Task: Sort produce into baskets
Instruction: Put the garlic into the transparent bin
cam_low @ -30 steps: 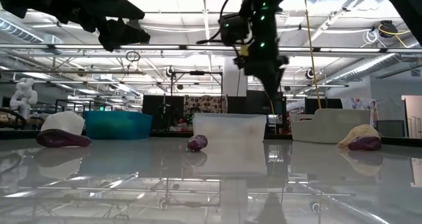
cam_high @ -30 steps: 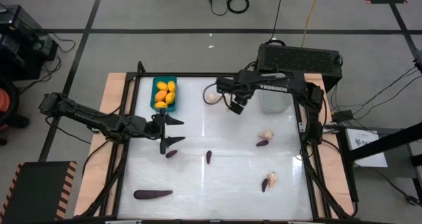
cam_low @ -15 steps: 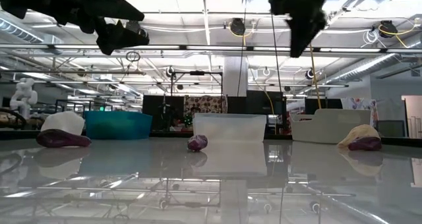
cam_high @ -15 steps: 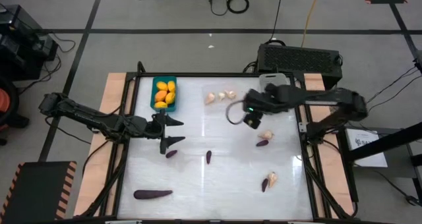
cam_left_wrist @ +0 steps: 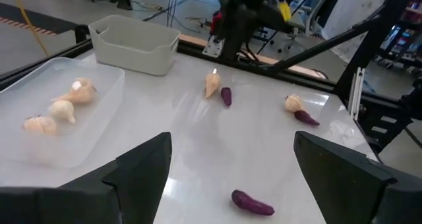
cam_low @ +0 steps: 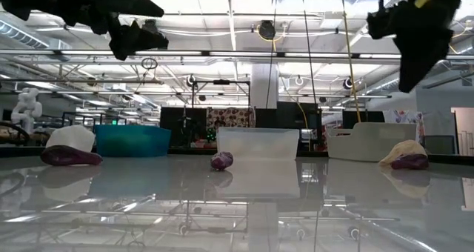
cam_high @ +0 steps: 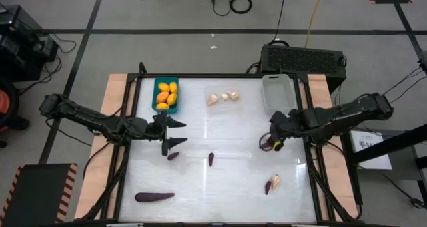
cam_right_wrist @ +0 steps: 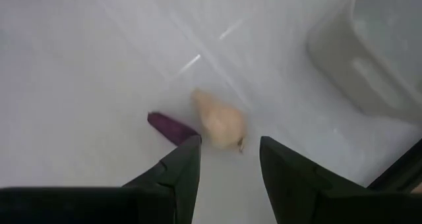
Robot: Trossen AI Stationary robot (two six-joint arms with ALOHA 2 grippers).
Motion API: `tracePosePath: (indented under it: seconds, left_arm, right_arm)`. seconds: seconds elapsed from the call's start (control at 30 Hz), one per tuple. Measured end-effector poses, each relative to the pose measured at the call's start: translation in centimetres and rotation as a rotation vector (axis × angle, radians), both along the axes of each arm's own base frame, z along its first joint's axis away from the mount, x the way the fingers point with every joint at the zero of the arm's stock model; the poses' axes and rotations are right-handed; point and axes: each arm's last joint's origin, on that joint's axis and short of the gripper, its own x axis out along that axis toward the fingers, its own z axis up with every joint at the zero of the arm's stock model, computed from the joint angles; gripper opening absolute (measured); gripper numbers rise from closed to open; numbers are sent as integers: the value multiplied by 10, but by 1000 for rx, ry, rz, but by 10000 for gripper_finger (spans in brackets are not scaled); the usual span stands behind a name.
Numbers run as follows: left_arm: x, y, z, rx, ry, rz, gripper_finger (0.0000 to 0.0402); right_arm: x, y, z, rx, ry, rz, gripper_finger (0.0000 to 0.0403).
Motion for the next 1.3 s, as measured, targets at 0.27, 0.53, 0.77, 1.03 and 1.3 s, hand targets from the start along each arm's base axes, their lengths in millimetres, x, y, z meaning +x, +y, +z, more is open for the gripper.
tracePosePath:
  seconds: [0.27,0.53,0.77,1.03,1.3]
  left_arm:
    - [11,-3,1,2,-75,-3,325]
    - [28,-5,-8,56,-91,-8,325]
    - [42,-4,-4,45,-100,-49,325]
    - [47,-2,-8,46,-77,-55,325]
    - [47,-2,-8,46,-76,-55,325]
  right_arm:
    - [-5,15,-11,68,2,-2,148]
    - [-6,26,-11,106,-21,12,148]
    - [-7,29,-10,67,-57,-52,152]
    - [-5,24,-35,-14,-52,-2,218]
    - [-11,9,-69,-36,-12,-54,284]
